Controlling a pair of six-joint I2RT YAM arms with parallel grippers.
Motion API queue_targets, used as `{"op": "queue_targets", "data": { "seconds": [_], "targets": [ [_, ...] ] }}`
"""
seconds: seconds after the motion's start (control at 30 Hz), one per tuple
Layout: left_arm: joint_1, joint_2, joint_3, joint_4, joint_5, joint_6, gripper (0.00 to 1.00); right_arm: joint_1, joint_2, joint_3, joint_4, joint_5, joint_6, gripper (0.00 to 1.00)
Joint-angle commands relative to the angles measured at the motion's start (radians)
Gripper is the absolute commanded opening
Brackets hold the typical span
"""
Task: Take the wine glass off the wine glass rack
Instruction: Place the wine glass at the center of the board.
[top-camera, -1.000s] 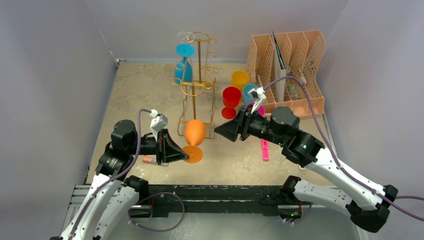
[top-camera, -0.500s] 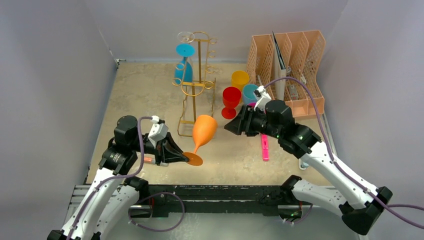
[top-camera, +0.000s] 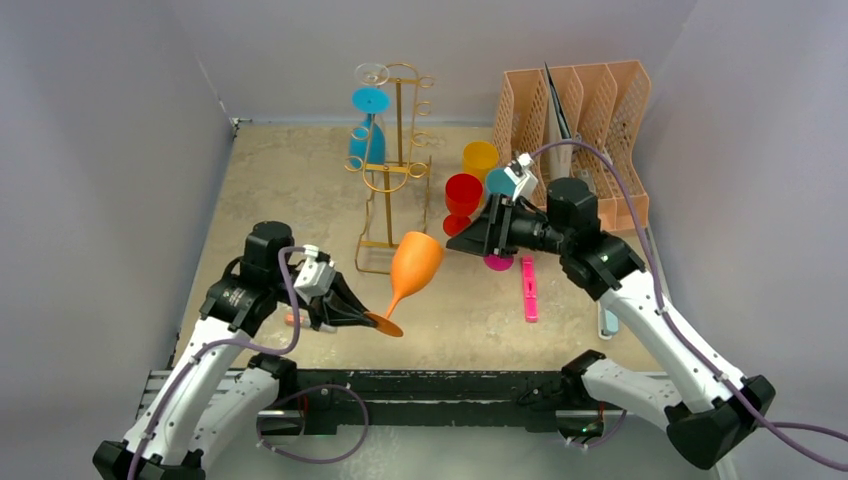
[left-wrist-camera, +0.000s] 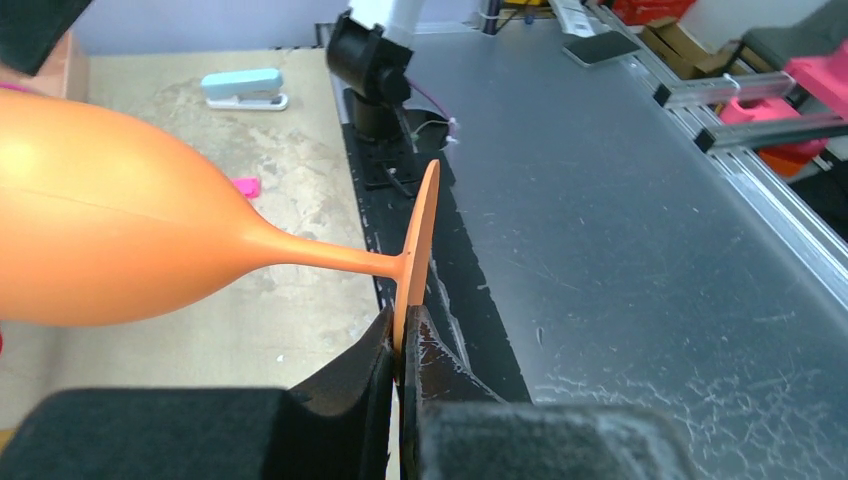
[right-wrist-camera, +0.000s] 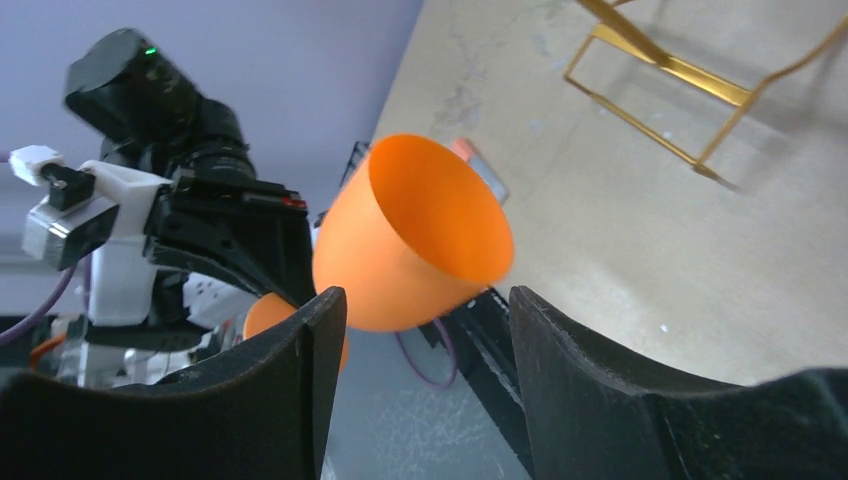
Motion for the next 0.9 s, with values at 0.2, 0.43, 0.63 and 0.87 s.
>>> {"op": "queue_targets", "data": {
  "seconds": [0.2,0.43,0.63,0.87],
  "targets": [
    [-0.003,0.258,0.201,-0.903,0.308,1.142,0.0,-0.002,0.106,0.061,0.177,-0.206,0.046,0.66],
    [-0.002,0.362,0.231,-1.106,0.306,1.426,0.0,-0.002,0.145,0.056,0.22,-0.292,0.115,0.65],
    [-0.001,0.339,0.261,-1.105,0.267,1.374,0.0,-0.002,0.172,0.065,0.193,-0.32,0.109,0.65],
    [0.0,0.356,0.285,-1.106,0.239,1.343,0.0,0.033,0.218,0.1,0.253,-0.421,0.147,0.58]
  ]
}}
